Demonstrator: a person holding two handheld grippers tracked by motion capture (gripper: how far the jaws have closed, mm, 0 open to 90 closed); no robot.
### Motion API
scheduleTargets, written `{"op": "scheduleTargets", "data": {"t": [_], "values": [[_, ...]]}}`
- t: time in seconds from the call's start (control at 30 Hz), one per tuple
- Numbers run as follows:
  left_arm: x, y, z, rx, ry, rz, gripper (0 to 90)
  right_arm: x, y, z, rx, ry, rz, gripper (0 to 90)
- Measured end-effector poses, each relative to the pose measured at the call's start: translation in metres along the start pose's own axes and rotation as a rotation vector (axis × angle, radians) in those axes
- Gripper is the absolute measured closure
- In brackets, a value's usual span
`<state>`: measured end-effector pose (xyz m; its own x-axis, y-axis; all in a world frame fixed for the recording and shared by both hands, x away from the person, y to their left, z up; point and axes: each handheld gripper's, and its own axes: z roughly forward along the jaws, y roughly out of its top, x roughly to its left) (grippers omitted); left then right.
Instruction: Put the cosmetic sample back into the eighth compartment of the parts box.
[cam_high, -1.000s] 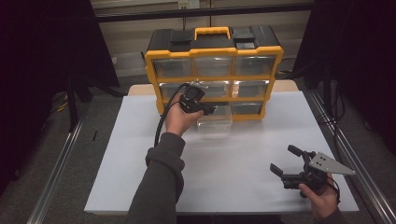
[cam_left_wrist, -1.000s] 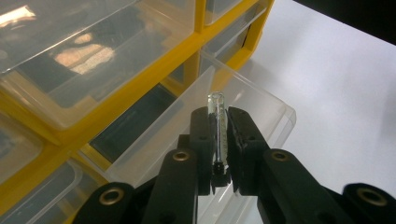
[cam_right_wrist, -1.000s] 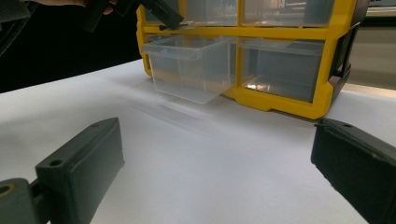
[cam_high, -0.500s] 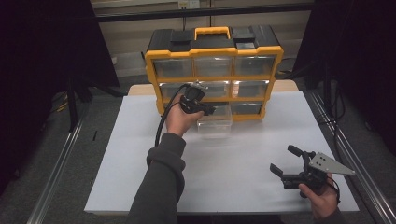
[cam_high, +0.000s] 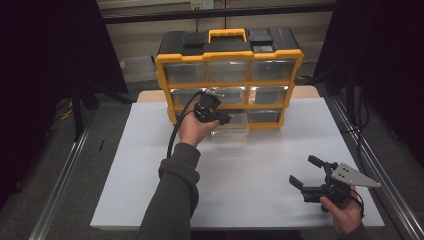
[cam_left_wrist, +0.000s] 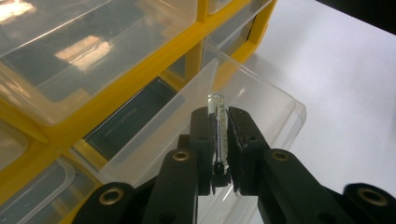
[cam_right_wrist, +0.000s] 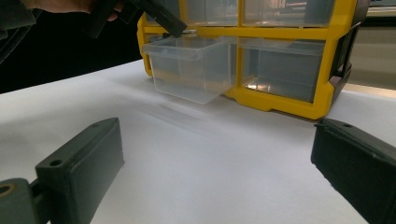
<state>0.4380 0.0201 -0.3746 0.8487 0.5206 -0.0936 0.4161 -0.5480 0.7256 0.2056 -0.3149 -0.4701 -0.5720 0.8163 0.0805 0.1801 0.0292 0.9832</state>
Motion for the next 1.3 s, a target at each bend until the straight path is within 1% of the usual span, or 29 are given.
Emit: {"op": "scheduleTargets", "data": {"t": [0.1,0.13,0.17,0.23,0.4,0.47,0.5,0.57,0.63,0.67,0.73,0.77,0.83,0.9,1.03,1.07,1.1,1.13,1.17,1.23,1.3], "values": [[0.000,0.000,0.001,-0.004,0.002,0.002,81.0,0.000,0.000,0.000,0.001,0.003,-0.002,1.5],[0.000,0.000,0.002,0.001,0.007,0.000,81.0,0.000,0.000,0.000,0.000,0.003,-0.001,1.5],[0.001,0.000,0.002,0.015,-0.002,0.010,81.0,0.000,0.000,0.000,0.000,0.003,0.000,1.5],[0.001,0.000,0.002,0.025,-0.007,0.008,81.0,0.000,0.000,0.000,0.000,0.003,0.000,1.5],[0.001,0.000,0.002,0.029,-0.008,0.011,81.0,0.000,0.000,0.000,-0.001,0.004,0.000,1.5],[0.002,-0.001,0.003,0.028,-0.001,0.015,80.9,0.000,0.000,0.000,0.000,0.004,-0.001,1.6],[0.002,-0.001,0.004,0.028,-0.008,0.014,81.0,0.000,0.000,0.000,-0.001,0.004,-0.001,1.6],[0.002,-0.002,0.005,0.024,-0.007,0.008,81.0,0.000,0.000,0.000,-0.001,0.003,0.000,1.6],[0.003,-0.003,0.005,0.031,-0.005,0.006,80.9,0.000,0.000,-0.001,-0.001,0.003,0.001,1.6],[0.003,-0.004,0.006,0.022,-0.004,0.002,80.9,0.000,0.000,-0.001,-0.001,0.002,0.002,1.6],[0.004,-0.006,0.006,0.026,-0.002,0.003,80.8,0.000,0.000,-0.001,-0.002,0.002,0.002,1.6],[0.004,-0.007,0.009,0.001,0.009,-0.002,80.7,0.000,0.000,-0.001,-0.002,0.002,0.002,1.6],[0.004,-0.008,0.009,0.001,0.010,-0.015,80.6,0.000,0.000,-0.001,-0.002,0.003,0.001,1.6],[0.005,-0.008,0.008,0.000,0.011,-0.009,80.3,0.000,0.000,-0.001,0.001,0.003,0.001,1.6],[0.005,-0.008,0.008,-0.002,0.011,-0.012,76.8,0.000,0.000,-0.001,0.002,0.004,0.002,1.6],[0.005,-0.008,0.007,0.005,0.007,-0.007,75.6,0.000,0.000,-0.001,-0.001,0.003,0.001,1.6],[0.004,-0.009,0.007,-0.003,0.005,-0.024,74.8,0.000,0.000,0.000,-0.002,0.003,0.001,1.6],[0.005,-0.009,0.006,-0.006,0.006,-0.025,73.8,0.000,0.000,-0.001,-0.001,0.003,0.001,1.6],[0.005,-0.009,0.004,0.006,0.007,-0.021,72.5,0.000,0.000,-0.001,0.000,0.003,0.000,1.6],[0.004,-0.010,0.004,-0.023,0.002,-0.032,70.0,0.000,0.000,0.000,-0.003,0.003,0.001,1.6],[0.004,-0.011,0.002,-0.035,-0.003,-0.038,65.9,0.000,0.000,-0.001,0.000,0.003,0.001,1.6]]}}
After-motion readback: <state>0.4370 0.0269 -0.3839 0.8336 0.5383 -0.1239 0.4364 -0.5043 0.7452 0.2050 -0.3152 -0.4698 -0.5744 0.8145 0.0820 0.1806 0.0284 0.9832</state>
